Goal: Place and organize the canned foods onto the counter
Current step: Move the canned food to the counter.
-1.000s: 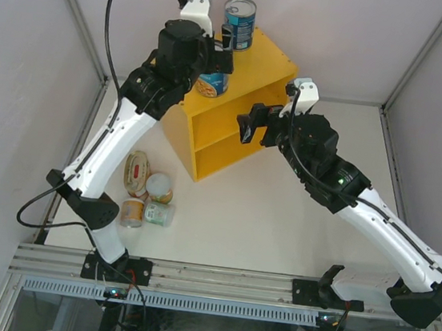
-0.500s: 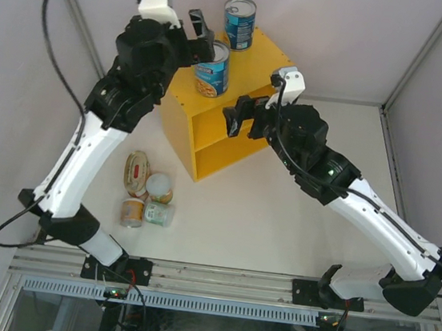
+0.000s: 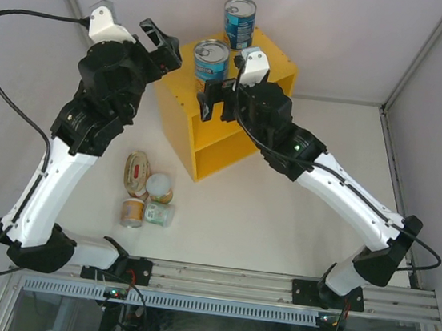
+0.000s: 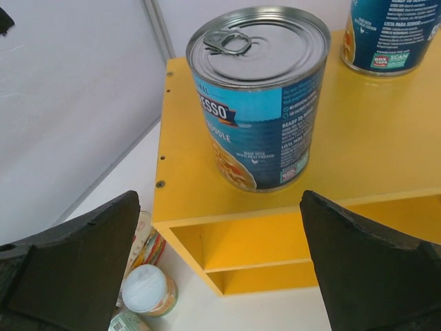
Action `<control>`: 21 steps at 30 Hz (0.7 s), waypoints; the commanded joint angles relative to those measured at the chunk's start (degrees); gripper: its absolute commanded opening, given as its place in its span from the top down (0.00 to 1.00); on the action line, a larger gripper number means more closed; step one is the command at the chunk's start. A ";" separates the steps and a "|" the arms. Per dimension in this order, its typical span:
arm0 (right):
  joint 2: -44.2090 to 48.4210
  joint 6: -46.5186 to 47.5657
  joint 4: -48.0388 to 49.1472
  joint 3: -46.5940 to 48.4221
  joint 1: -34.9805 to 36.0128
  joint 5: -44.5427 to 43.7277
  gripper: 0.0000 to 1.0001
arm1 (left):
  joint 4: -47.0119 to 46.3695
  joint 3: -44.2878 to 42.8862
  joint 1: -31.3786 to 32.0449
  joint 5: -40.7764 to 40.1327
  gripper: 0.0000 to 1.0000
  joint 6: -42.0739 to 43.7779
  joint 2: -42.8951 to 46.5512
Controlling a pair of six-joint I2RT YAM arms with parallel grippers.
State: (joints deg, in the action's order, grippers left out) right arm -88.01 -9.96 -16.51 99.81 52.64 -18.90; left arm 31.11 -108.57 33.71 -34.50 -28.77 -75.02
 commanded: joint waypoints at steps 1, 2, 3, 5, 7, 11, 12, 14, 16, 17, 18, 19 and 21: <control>-2.19 1.78 0.88 4.65 -0.21 0.47 0.00 | -0.04 2.94 -1.14 0.83 0.04 -5.03 1.60; -2.82 1.72 0.76 5.21 -0.52 0.64 0.00 | -0.10 3.53 -1.25 1.10 0.04 -5.49 1.74; -3.46 1.70 0.51 5.88 -0.79 0.86 0.00 | -0.30 4.16 -1.36 1.38 0.04 -5.95 1.91; -4.70 2.02 0.07 7.41 -1.27 1.05 0.00 | -1.28 5.91 -1.58 2.08 0.05 -6.93 2.34; -5.87 2.29 -0.02 8.36 -1.60 1.08 0.00 | -2.17 7.03 -1.70 2.66 0.05 -7.48 2.67; -8.27 2.57 -0.15 10.56 -2.59 1.57 0.00 | -2.66 7.99 -1.88 3.46 0.06 -7.85 2.65; -8.84 2.53 -0.25 11.07 -2.91 1.77 0.00 | -2.91 8.24 -1.96 3.47 0.06 -8.06 2.73; -9.89 2.41 -0.27 12.00 -3.51 2.22 0.00 | -3.64 9.13 -2.24 3.64 0.06 -8.59 3.13; -10.98 2.31 -0.23 13.15 -4.04 2.53 0.00 | -4.49 10.23 -2.62 3.74 0.07 -8.89 3.66; -11.52 2.33 -0.19 13.68 -4.26 2.67 0.00 | -4.93 10.73 -2.72 3.83 0.07 -8.99 3.92; -12.05 2.50 -0.21 14.32 -4.44 2.82 0.00 | -5.20 11.18 -2.97 3.87 0.07 -9.11 4.05; -12.70 2.68 -0.31 15.04 -4.55 2.81 0.00 | -5.41 11.55 -3.22 3.95 0.08 -9.30 4.23; -14.03 2.83 -0.67 16.46 -4.96 2.81 0.00 | -5.90 12.36 -3.68 4.46 0.08 -9.45 4.60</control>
State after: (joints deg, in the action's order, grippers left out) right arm -100.49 -8.27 -17.91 112.01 48.42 -16.97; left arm 28.99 -97.34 31.09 -31.18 -36.95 -72.84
